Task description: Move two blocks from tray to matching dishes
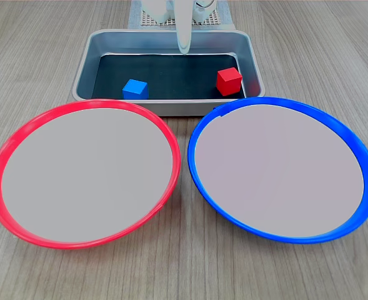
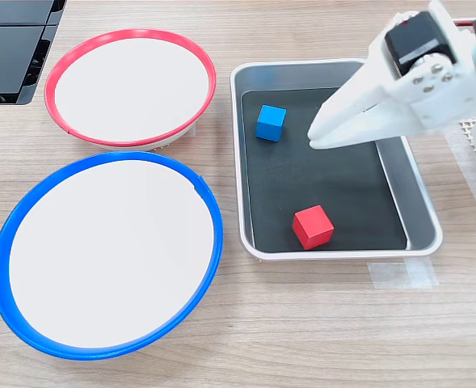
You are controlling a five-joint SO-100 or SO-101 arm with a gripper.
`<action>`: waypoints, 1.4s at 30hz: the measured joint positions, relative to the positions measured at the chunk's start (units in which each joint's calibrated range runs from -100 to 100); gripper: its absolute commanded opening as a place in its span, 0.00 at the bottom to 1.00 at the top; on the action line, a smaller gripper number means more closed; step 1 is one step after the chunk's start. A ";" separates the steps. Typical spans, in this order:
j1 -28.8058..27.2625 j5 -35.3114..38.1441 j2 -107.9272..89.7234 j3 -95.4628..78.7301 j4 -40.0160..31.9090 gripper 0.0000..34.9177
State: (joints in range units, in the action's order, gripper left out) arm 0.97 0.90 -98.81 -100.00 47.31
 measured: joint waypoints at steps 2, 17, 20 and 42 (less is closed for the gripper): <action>4.16 1.12 0.43 0.00 -0.08 0.01; 10.35 8.06 65.56 43.83 14.52 0.45; 11.95 7.33 72.12 46.28 12.97 0.45; 15.40 9.43 83.03 56.44 16.88 0.01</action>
State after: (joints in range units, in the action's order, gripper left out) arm 16.37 10.33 -15.77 -43.56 64.19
